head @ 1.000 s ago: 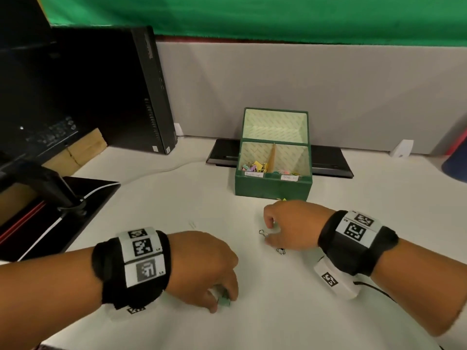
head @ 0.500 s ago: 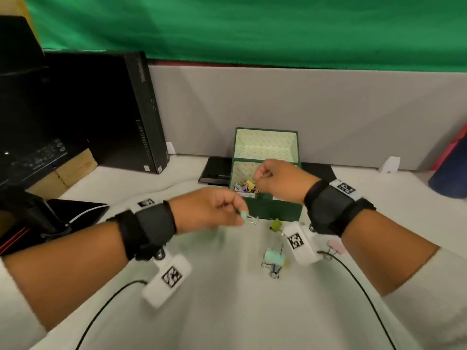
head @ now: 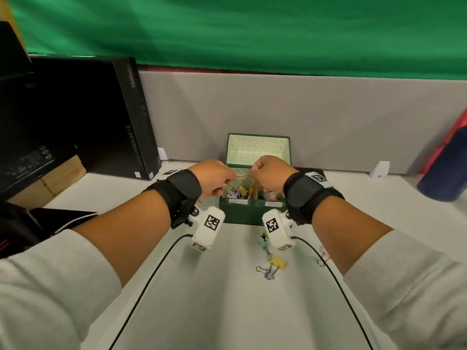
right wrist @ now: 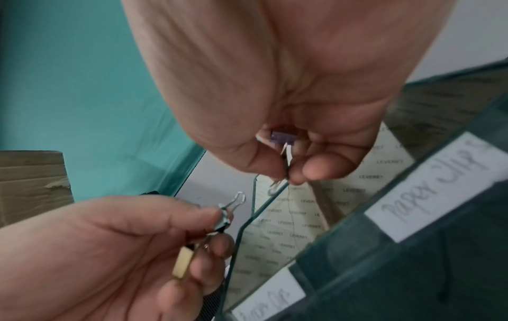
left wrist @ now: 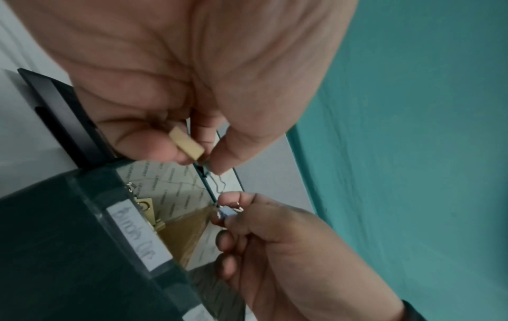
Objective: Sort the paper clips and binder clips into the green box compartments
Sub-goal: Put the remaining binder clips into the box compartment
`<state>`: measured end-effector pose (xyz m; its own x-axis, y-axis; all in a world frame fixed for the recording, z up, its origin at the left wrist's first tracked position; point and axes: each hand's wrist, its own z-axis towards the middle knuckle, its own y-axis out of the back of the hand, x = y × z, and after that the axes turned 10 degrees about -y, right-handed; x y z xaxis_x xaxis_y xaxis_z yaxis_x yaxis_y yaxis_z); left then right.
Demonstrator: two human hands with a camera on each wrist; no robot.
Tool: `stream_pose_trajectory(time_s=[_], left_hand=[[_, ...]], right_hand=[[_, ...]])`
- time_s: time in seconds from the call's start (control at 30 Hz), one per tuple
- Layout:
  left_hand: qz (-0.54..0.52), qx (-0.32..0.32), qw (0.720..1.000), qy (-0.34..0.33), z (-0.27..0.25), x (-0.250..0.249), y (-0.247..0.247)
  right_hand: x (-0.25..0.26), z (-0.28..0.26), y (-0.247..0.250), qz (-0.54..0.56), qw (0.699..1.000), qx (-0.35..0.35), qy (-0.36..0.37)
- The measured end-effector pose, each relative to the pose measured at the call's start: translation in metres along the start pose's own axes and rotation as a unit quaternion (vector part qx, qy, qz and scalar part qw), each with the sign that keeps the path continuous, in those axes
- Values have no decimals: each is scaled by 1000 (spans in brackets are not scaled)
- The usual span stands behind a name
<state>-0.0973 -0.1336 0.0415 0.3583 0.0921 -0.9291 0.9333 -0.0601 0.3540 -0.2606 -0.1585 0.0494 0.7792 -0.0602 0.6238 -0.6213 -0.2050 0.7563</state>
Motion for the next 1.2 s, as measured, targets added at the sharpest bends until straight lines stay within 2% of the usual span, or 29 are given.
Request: stream_pose_trajectory(time_s=[0.1, 0.2, 0.33, 0.4, 0.47, 0.5, 0.57, 0.63, 0.67, 0.7, 0.77, 0.87, 1.03, 1.13, 1.2], left_hand=[[-16, -31, 999, -23, 5, -1, -2], [-59, -28, 997, -36, 3, -4, -1], [-126, -6, 992, -30, -10, -8, 12], [-73, -4, 995, -69, -21, -2, 27], [98, 9, 986, -137, -40, 13, 47], [221, 36, 961, -165, -52, 23, 56], [425, 134, 881, -161, -75, 48, 69], [524, 220, 813, -125, -92, 71, 75], [551, 240, 790, -118, -99, 82, 76], [568, 250, 776, -117, -104, 90, 76], [583, 240, 764, -138, -111, 102, 76], [606, 226, 744, -169, -114, 108, 74], [604, 215, 752, -153, -108, 107, 65], [549, 185, 799, -162, -99, 85, 48], [503, 139, 827, -211, -87, 60, 30]], right_hand=[[3, 0, 3, -43, 999, -18, -5], [7, -3, 4, -61, 998, -30, 9], [5, -5, -2, -67, 996, 40, 49], [-5, -10, 1, -91, 992, 32, 75], [-24, -22, 12, -111, 988, -27, 102], [-37, -30, 18, -124, 985, -42, 113], [-71, -45, 29, -142, 980, -39, 131], [-104, -57, 38, -163, 977, -28, 133], [-118, -62, 41, -183, 975, -22, 126], [-132, -65, 44, -206, 972, -19, 116], [-155, -70, 47, -234, 968, -17, 91], [-176, -74, 48, -231, 972, 6, 51], [-178, -78, 44, -206, 976, 22, 61], [-175, -80, 39, -218, 973, 46, 66], [-175, -82, 37, -236, 967, 76, 59]])
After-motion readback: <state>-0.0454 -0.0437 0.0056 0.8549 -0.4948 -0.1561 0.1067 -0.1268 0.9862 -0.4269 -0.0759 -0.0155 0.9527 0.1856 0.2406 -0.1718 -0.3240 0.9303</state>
